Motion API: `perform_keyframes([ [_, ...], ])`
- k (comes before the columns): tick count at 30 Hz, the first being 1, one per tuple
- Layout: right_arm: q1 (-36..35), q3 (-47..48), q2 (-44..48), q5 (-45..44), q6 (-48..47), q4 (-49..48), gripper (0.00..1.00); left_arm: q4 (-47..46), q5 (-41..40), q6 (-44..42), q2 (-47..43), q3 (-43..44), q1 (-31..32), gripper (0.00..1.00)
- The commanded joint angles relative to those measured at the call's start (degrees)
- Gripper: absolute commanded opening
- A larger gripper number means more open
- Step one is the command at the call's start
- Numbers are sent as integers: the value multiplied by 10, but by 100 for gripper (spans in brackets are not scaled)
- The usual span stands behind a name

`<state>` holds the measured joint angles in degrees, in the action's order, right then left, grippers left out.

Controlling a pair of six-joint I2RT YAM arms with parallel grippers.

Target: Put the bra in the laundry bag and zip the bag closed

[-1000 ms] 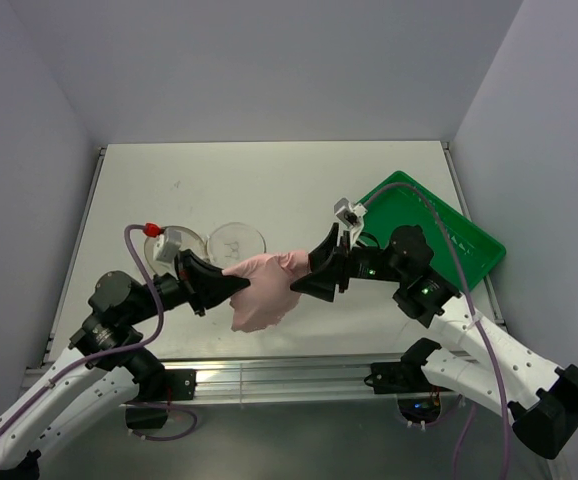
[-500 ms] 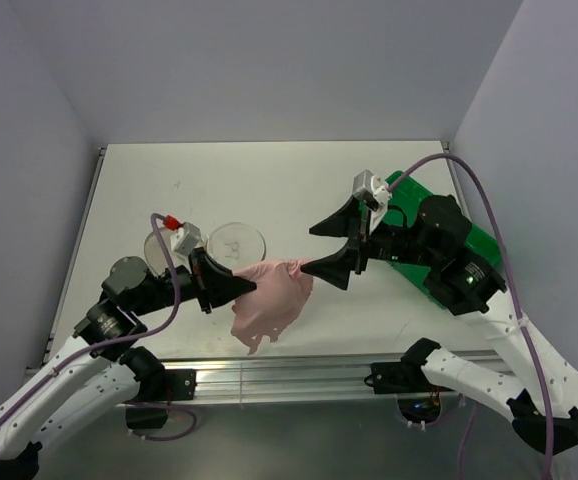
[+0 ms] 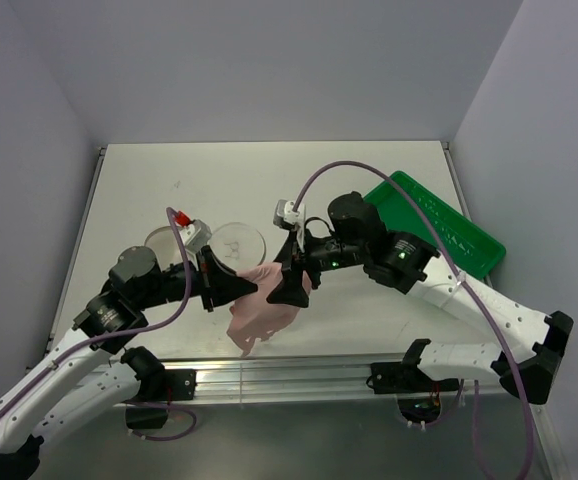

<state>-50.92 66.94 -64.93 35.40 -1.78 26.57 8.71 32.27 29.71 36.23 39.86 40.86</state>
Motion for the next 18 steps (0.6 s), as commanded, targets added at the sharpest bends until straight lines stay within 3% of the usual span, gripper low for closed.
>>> perform_keyframes([
  [1,-20,-7,-17,20,-5,-14,95,3,5,-23,0,38,1,0],
  [2,-26,-16,-20,27,-2,-18,95,18,-5,-26,1,42,1,0],
  [6,-50,-42,-20,30,16,-55,78,40,-43,-31,8,52,1,0],
  [7,-52,-44,-17,26,26,-60,61,44,-52,-30,9,56,1,0],
  [8,-52,-49,-14,11,37,-64,50,48,-78,-29,12,58,2,0],
  [9,-52,-51,-10,1,41,-75,30,63,-98,-27,12,63,1,0],
  [10,-52,-53,0,-8,48,-78,22,71,-118,-22,11,65,1,1],
  [12,-51,-54,6,-29,54,-86,2,93,-179,-18,10,72,1,12],
  [13,-52,-55,11,-35,63,-89,0,101,-198,-15,10,76,1,21],
  [14,-52,-58,14,-39,67,-92,0,110,-216,-13,10,80,2,43],
  [15,-52,-59,20,-50,71,-102,0,129,-263,-10,10,89,1,50],
  [16,-51,-68,24,-55,83,-108,0,139,-288,-3,6,94,1,64],
  [18,-51,-80,41,-67,99,-135,0,159,-372,7,2,104,1,71],
])
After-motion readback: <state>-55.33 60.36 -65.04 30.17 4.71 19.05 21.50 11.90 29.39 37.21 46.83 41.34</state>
